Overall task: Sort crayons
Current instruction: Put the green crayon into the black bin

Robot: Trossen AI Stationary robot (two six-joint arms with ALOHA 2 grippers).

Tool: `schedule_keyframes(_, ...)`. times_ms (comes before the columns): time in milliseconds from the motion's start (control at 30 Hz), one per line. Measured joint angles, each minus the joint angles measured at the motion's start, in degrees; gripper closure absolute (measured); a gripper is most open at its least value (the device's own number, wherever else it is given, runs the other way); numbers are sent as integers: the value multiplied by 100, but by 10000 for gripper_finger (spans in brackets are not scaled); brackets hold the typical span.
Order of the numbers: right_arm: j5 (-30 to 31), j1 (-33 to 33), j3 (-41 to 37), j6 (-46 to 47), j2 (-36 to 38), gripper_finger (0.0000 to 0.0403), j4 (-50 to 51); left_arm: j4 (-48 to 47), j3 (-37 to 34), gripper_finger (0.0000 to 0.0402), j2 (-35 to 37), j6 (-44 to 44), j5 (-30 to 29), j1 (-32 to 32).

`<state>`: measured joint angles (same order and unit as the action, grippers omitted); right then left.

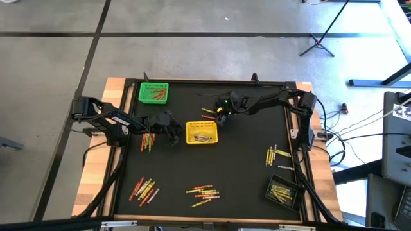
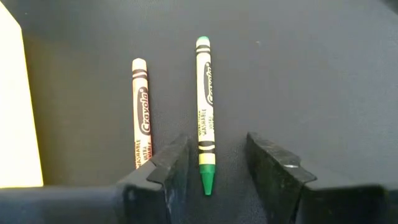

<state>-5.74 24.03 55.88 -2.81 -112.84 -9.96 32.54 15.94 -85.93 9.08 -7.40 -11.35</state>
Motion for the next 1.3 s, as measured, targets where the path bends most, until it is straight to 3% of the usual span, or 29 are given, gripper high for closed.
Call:
schedule_keyframes(433, -18, 0, -11, -329, -15, 391, 22, -52, 0, 304, 92, -53, -58, 87)
schedule_keyframes(667, 105, -7, -26, -474, 122, 371, 106, -215, 2, 304, 771, -213, -44, 278)
schedule_keyframes(1033, 186, -89, -41, -507, 1398, 382, 1253, -571, 24, 303, 2144, -506, -92, 286)
schedule_keyframes(1300, 264, -869, -39, -621, 2133, 383, 1393, -565, 221, 248, 2391, -669, -107, 173)
